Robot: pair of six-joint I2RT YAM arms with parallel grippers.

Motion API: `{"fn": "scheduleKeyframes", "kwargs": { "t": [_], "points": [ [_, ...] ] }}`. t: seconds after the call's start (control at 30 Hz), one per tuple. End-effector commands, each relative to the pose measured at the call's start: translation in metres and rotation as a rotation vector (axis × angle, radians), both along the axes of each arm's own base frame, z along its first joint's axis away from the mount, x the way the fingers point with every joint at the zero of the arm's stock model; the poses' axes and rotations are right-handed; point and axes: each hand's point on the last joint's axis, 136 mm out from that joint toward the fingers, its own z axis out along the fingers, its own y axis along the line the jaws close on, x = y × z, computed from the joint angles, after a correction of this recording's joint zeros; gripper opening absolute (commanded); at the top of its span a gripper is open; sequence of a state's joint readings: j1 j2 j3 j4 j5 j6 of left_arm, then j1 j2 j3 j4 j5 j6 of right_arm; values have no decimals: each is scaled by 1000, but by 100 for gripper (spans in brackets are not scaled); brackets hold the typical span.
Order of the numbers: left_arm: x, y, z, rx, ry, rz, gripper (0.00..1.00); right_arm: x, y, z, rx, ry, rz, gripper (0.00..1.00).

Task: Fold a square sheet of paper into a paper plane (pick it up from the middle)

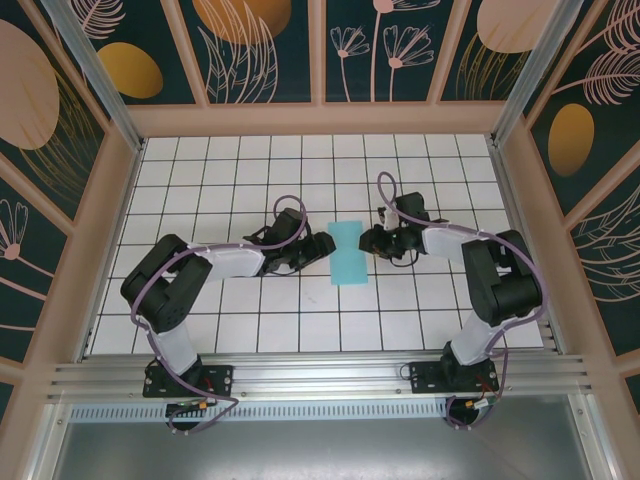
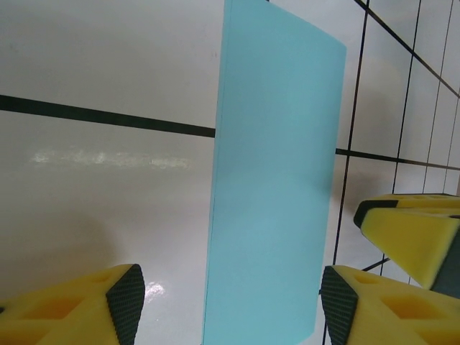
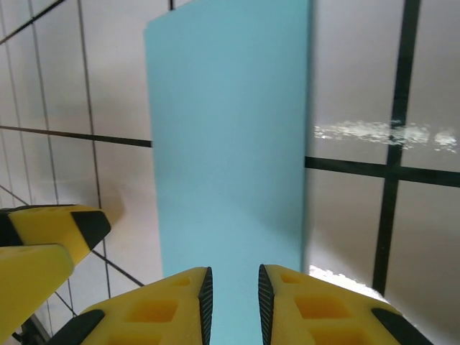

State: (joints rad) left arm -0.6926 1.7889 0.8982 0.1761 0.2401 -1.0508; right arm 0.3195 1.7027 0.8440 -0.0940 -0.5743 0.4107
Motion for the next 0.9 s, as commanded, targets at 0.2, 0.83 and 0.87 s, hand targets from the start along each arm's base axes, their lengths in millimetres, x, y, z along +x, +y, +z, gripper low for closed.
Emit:
{"fn": "scheduleKeyframes", "kwargs": {
  "t": [0.2,0.83,0.87],
  "points": [
    [7,-15,7,-49,5,-26,68,-13,-7,-32,-15,91,-13,27],
    [-18,-28,8,-71,75,-49,66,-23,-17,-42,17,128,-60,26],
    [-24,-29,8,-70,80,-54,66,-23,-18,-43,16,130,-62,25]
  ]
}}
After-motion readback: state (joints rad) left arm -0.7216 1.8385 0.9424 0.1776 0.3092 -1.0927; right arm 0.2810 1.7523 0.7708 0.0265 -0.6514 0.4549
